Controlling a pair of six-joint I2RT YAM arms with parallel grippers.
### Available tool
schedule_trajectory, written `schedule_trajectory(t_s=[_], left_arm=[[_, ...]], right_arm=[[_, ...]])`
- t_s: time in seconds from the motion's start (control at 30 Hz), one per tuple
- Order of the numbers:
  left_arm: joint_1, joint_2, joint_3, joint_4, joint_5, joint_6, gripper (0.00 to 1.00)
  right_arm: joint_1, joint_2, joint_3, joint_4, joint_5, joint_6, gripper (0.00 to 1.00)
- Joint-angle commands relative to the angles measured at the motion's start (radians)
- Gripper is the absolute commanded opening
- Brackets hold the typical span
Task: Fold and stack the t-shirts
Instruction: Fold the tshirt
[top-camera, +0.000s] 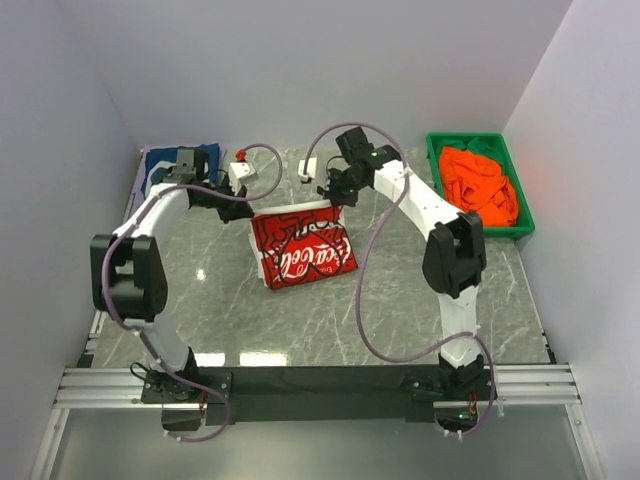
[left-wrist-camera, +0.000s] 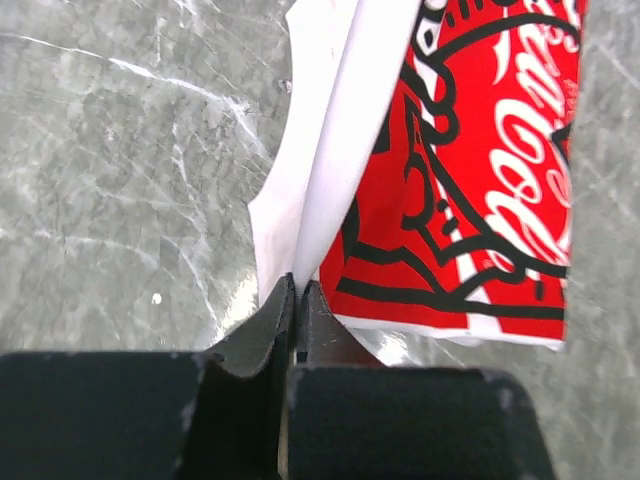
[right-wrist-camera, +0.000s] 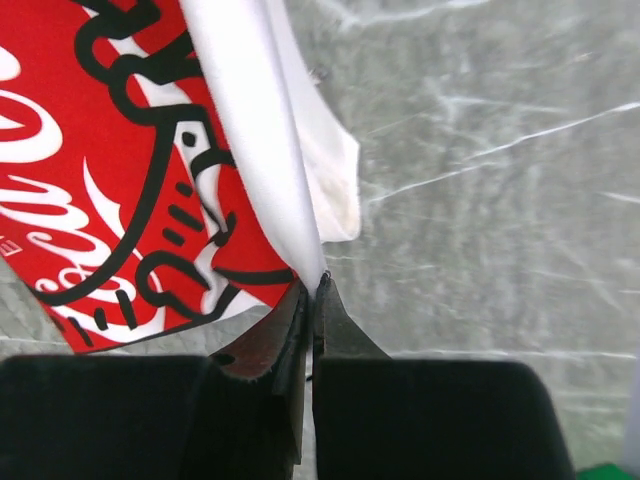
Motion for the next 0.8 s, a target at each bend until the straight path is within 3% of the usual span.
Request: schedule_trajectory(t_s=[0.0,0.2,0.53,0.77], left_arm=[[0.024,-0.066,-0.050,0.009,0.026,-0.019,0.01],[0.035,0.016,-0.047,0.066,-0.084,-0.112,0.01],[0.016,0.390,0.318,0.002,-0.188,-0.250,0.01],[0.007,0.485,0.395,0.006,-0.281,-0.273,0.02]], right_arm=[[0.001,-0.041,0.009,0.026,-0.004,0.000,0.00],[0.001,0.107,0.111,0.031,0.024,-0.011,0.00],[0.000,0.282,0.187,0.126,0.150,-0.022,0.00],[0.003,0.299,0.187,0.107,0.209,0.073,0.00]])
